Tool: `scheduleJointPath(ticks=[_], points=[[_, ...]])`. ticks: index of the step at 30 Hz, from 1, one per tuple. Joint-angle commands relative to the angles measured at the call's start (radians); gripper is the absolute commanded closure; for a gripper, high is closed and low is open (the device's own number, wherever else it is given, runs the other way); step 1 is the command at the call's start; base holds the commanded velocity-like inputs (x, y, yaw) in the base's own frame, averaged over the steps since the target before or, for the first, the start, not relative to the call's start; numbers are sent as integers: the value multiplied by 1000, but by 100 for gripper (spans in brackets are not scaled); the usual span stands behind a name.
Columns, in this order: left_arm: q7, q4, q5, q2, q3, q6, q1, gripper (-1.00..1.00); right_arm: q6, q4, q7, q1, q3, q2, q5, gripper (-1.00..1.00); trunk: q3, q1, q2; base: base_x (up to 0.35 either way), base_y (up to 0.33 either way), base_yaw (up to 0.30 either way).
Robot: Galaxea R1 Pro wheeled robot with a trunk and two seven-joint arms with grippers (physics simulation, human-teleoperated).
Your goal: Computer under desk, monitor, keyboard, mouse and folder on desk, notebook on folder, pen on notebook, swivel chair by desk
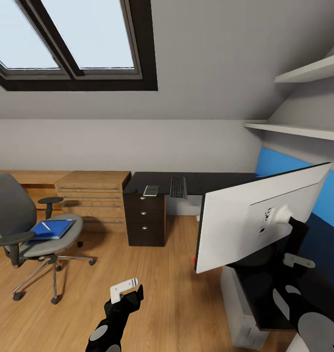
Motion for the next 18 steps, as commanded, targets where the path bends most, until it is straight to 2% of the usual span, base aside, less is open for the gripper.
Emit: scheduleJointPath(ticks=[1, 18], points=[[7, -2, 2, 1, -2, 5, -1, -100, -4, 1, 0, -1, -1, 0, -2, 100, -1, 0, -1, 0, 0, 0], [7, -2, 0, 1, -2, 5, -1, -100, -4, 1, 0, -1, -1, 1, -1, 100, -1, 0, -1, 0, 0, 0]])
